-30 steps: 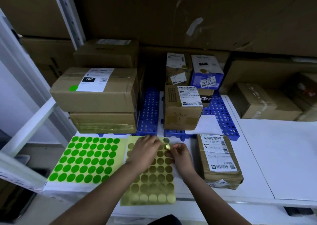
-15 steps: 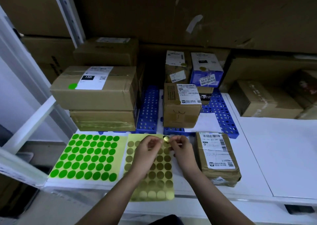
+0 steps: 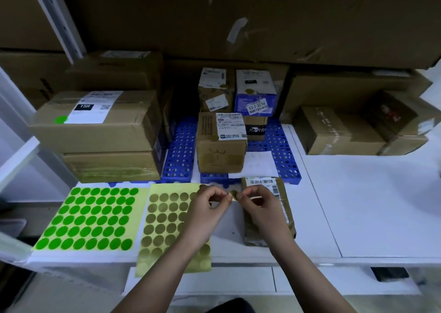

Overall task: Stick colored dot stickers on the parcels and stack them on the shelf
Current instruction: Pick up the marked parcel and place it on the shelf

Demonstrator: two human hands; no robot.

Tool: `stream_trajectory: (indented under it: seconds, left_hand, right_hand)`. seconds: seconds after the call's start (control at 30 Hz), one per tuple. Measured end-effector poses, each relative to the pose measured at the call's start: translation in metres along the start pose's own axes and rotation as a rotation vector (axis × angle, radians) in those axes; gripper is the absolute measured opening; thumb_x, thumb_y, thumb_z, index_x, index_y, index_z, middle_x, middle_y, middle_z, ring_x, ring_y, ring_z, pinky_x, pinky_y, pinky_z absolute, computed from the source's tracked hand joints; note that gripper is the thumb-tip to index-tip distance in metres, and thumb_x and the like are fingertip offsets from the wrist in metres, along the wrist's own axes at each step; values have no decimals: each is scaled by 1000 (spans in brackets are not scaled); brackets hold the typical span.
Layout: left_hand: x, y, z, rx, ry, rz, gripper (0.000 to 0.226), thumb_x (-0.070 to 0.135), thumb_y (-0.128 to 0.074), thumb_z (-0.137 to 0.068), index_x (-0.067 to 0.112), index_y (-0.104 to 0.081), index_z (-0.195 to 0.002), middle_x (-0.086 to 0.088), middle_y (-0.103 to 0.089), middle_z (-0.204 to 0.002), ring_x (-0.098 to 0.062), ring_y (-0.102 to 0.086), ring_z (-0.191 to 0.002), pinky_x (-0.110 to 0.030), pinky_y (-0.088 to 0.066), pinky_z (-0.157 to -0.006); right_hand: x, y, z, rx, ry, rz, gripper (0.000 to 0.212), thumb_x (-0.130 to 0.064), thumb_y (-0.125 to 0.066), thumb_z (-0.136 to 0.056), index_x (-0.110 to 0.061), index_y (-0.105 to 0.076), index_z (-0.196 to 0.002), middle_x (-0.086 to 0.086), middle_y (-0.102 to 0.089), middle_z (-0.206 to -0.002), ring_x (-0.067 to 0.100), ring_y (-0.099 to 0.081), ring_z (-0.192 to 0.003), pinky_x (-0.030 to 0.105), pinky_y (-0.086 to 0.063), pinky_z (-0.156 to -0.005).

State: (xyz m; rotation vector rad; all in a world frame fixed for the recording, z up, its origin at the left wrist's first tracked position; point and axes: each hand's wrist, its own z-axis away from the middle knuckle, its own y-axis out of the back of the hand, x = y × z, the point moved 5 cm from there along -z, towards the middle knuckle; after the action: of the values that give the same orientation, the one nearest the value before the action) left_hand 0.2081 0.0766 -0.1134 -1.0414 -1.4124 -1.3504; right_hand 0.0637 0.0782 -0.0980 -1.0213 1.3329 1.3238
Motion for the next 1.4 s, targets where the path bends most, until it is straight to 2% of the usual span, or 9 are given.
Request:
stream_trajectory:
  seconds: [0.17,0.33,0.43,0.5,0.67,0.93,1.13,1.27,1.4]
  left_hand:
    - [2,-27,7,-68,-2,-68,17,14,-66,-86,25,-61,-74,-3,-61,-89,-8,-58,-85,-13,-41,-76]
    - [6,-39,13,-71,0,-134,22,13,-67,-85,27,-59,-70,4,-53,-90,-2,-55,-84,-6,-37,-74]
    - [6,-44,16,-52,-11,-194,24,17,-67,-85,31,-58,-68,7,-52,-89,3,-53,-82,-10,-39,-77]
    - [4,-46,17,-26,-31,-279,27,22,-68,-83,37,-56,-66,10,-53,-89,-1,-54,-85,-23,-44,-83]
    - [1,-49,22,-17,1,-473,15,32,-65,-83,36,-60,-70,16,-48,-88,-7,-52,-93,-32,-45,-86]
    - [1,-53,24,-27,-7,-689,17,39,-54,-89,29,-66,-92,13,-41,-98,-12,-43,-107,-34,-37,-94]
    - [13,-57,27,21,-113,-920,18,43,-47,-92,31,-60,-95,10,-43,-105,-13,-41,-105,-29,-27,-82]
    - [14,-61,27,95,-280,-992,17,33,-73,-71,26,-58,-70,4,-49,-80,-19,-53,-75,-31,-32,-65]
    - [17,-64,29,110,-371,-1029,26,29,-80,-60,24,-55,-68,2,-49,-73,-19,-53,-66,-32,-39,-57]
  right_hand:
    - [12,33,4,-27,-73,45,7,-11,-67,-87,-11,-68,-80,1,-66,-76,6,-59,-66,20,-48,-60]
    - [8,51,4,-57,26,268,26,-10,-71,-82,-26,-62,-64,-8,-61,-65,-2,-53,-58,11,-41,-57]
    - [8,56,2,-28,74,448,37,-14,-73,-77,-38,-54,-57,-12,-58,-68,10,-58,-73,31,-48,-70]
    - [9,56,4,-26,56,576,36,-22,-73,-76,-42,-50,-56,-16,-54,-73,20,-58,-86,34,-47,-76]
    - [17,56,8,-26,-10,750,3,-37,-69,-78,-37,-67,-76,-15,-48,-96,14,-49,-107,27,-33,-82]
    - [27,55,11,67,17,860,11,-39,-65,-81,-33,-71,-88,-12,-44,-100,16,-44,-109,26,-22,-77]
    - [29,53,12,138,108,883,7,-34,-69,-79,-28,-73,-81,-8,-47,-95,22,-48,-102,29,-23,-75]
    - [31,53,13,180,157,888,5,-31,-76,-73,-28,-72,-72,-6,-53,-92,25,-51,-94,31,-25,-72]
    - [33,51,13,211,208,884,16,-25,-83,-61,-28,-68,-62,-4,-55,-82,27,-56,-79,31,-30,-68]
